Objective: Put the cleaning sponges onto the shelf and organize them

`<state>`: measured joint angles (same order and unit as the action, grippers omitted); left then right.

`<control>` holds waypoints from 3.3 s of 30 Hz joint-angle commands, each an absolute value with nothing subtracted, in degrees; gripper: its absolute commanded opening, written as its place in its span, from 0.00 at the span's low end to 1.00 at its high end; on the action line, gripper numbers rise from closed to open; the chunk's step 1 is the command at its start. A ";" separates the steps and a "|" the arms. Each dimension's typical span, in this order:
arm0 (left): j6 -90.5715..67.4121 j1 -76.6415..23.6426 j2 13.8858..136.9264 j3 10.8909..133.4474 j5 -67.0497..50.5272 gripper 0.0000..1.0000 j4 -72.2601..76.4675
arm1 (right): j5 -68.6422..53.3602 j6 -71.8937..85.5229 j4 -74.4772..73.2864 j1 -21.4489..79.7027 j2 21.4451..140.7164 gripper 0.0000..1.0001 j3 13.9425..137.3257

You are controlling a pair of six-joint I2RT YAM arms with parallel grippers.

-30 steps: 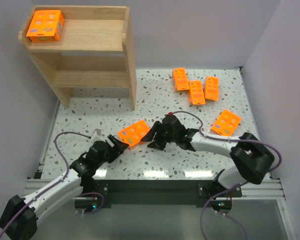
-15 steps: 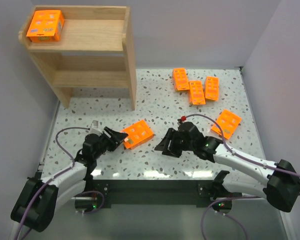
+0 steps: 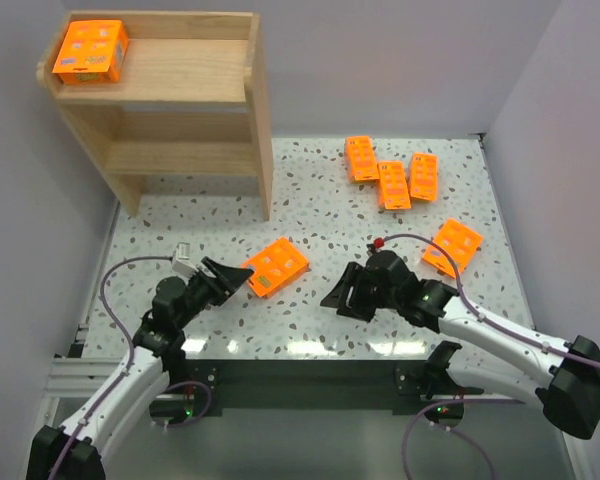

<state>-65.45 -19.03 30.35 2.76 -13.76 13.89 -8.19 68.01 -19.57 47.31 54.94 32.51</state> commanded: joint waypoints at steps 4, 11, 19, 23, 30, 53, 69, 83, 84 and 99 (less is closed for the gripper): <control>-65.21 -18.54 31.28 1.68 -10.81 0.66 1.31 | -6.85 66.80 -19.78 46.93 55.81 0.58 32.87; -65.74 -18.54 40.85 1.84 -10.81 0.67 14.31 | -7.12 65.13 -19.51 46.85 58.88 0.59 34.80; -67.85 -18.63 58.70 3.25 -13.36 0.66 32.06 | -7.38 64.69 -18.02 46.58 60.91 0.59 34.72; -68.20 -18.63 62.13 4.74 -13.36 0.64 36.64 | -7.47 64.42 -17.93 46.41 61.35 0.58 34.98; -68.29 -18.63 66.88 5.45 -15.38 0.39 42.09 | -8.00 63.90 -17.58 45.70 62.14 0.54 34.81; -66.71 -18.63 35.59 23.51 -28.56 0.00 13.46 | -11.07 56.78 -31.54 33.24 53.88 0.53 39.11; -64.69 -18.46 54.57 76.01 -17.67 0.00 5.88 | -12.39 53.79 -32.70 31.38 55.99 0.52 42.71; -82.25 3.68 69.52 84.99 -8.97 0.00 16.08 | -10.81 52.12 -34.28 31.20 53.79 0.52 43.51; -83.14 5.26 70.04 84.64 -8.88 0.00 16.61 | -10.81 52.03 -34.28 31.20 53.70 0.52 43.42; -88.33 7.56 71.10 79.01 4.92 0.00 8.62 | -11.42 51.50 -34.01 31.03 54.14 0.52 43.86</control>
